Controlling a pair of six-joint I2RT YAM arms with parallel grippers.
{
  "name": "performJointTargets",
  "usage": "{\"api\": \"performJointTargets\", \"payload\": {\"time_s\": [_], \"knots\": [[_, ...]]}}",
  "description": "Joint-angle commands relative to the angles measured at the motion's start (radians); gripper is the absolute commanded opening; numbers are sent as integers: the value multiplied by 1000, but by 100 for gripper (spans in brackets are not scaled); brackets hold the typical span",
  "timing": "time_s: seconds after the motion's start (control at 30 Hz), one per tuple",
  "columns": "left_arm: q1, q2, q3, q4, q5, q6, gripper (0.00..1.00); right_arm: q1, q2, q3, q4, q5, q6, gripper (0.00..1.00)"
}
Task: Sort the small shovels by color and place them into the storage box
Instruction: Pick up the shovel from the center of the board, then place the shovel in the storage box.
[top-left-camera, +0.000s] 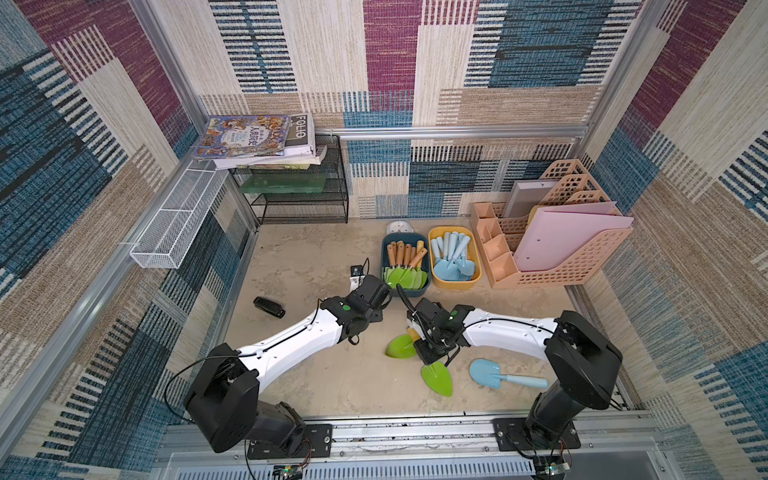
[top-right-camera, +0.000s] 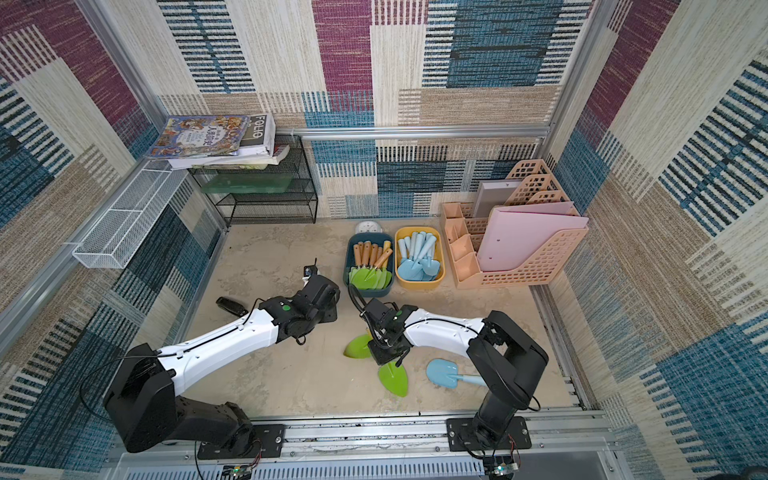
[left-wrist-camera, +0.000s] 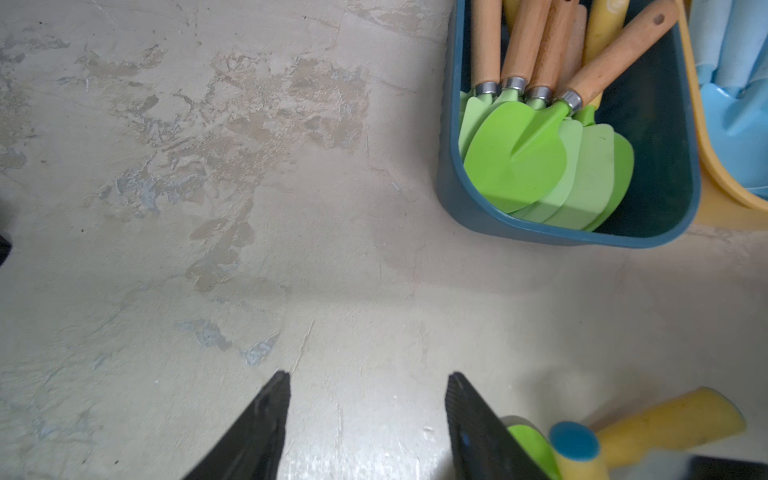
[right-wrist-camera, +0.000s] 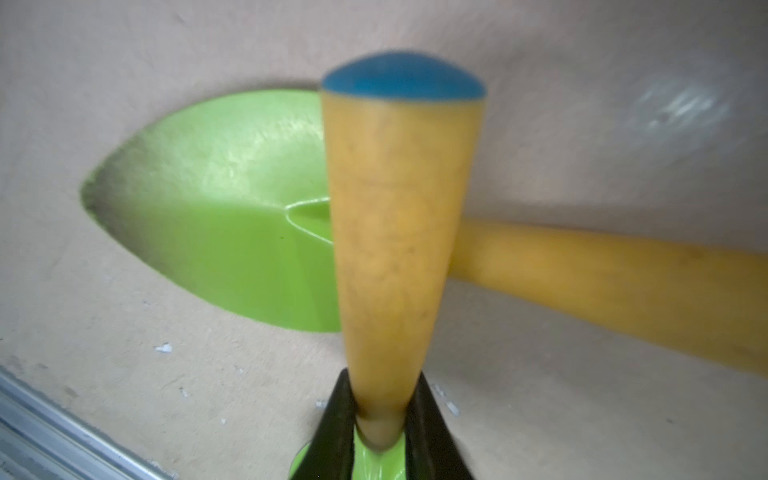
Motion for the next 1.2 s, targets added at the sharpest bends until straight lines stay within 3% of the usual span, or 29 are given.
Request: {"api": "performJointTargets", "payload": {"time_s": [0.0, 0.13, 0.27, 0.5, 0.8, 0.93, 1.17], "knots": [[7, 20, 5, 20, 24, 7, 61, -50, -51, 45, -14, -44, -52, 13], [21, 40, -4, 55, 45, 7, 61, -156, -74, 177, -42, -59, -88, 14], [36, 65, -9, 80, 76, 7, 61, -251, 0, 376, -29, -14, -82, 14], [56, 91, -14, 97, 111, 19, 61, -324, 251, 707, 42, 58, -27, 14], [69, 96, -14, 107, 129, 27, 61, -333, 613, 1104, -44, 98, 9, 14], [70, 107, 0, 101, 130, 33, 61, -330, 679, 1160, -77, 88, 48, 15], [71, 107, 3, 100, 126, 32, 61, -320, 685, 1089, -73, 85, 96, 19]]}}
